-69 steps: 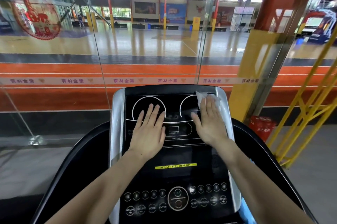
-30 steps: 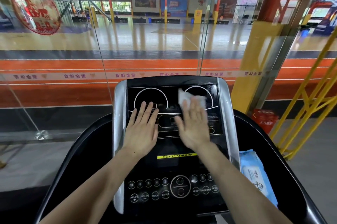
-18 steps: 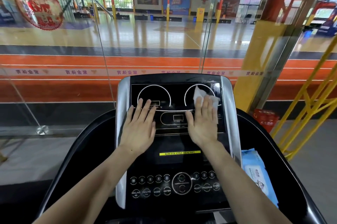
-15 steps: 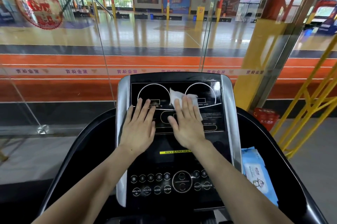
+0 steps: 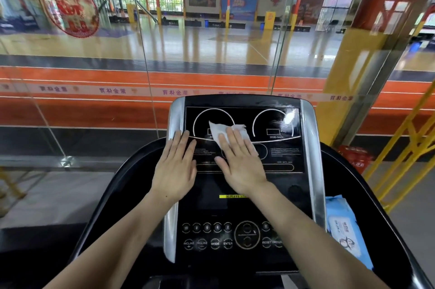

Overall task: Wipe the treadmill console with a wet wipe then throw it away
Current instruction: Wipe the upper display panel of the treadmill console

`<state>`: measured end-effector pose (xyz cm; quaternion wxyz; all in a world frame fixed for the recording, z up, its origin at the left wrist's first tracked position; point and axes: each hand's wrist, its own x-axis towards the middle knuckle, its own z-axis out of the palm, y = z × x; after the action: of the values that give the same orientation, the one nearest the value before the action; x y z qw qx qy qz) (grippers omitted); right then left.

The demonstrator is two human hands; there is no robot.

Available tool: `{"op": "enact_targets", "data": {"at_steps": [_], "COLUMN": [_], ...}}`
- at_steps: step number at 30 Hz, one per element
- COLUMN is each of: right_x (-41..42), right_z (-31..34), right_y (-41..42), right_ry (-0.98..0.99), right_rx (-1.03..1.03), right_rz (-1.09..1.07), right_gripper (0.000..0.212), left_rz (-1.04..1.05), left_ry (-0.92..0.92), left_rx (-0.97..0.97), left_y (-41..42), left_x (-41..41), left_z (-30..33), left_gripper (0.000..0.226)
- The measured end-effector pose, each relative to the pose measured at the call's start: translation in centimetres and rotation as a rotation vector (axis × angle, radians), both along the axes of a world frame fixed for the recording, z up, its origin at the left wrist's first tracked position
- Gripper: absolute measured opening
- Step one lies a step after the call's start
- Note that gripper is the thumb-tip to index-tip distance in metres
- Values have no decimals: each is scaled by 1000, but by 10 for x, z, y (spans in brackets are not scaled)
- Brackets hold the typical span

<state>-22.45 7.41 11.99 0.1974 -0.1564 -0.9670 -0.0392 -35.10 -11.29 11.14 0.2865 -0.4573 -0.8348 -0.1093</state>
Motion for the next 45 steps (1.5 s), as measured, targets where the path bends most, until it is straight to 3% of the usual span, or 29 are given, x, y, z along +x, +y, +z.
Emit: {"op": "enact_targets", "data": {"at_steps": [6,12,17,23,30,36,41,45], "right_x": [11,-2,-28,6,-41,10,-43,-26], "right_z": [10,4,39,-8,31,-13,32,12], "right_y": [33,1,23,-13,0,-20,-17,-29], "right_ry": [95,-48,-6,-65,-44,-93,-74,-67], "right_rx": [-138,30,-67,95,43,141,70,87], "right_rz": [-223,88,-15,189,73,224,159,190], "right_gripper": [71,68,68,67,68,67,68,67], "left_rz": [51,35,10,-7,-14,-51,-62,-41], "left_ry": [-18,12,8,13,6,7,-5,-6], "left_rx": [-1,-2,20,20,20,-13,-12,-34], "left_y": [-7,-13,-16,-21,-25,-30,-29,-32], "left_x": [-12,-13,-16,-17,-18,-25,-26,-27], "left_z": [-5,-11,-11,-9,-11,-10,-10,-8], "left_gripper": [63,63,63,60,60,63,63,62]}}
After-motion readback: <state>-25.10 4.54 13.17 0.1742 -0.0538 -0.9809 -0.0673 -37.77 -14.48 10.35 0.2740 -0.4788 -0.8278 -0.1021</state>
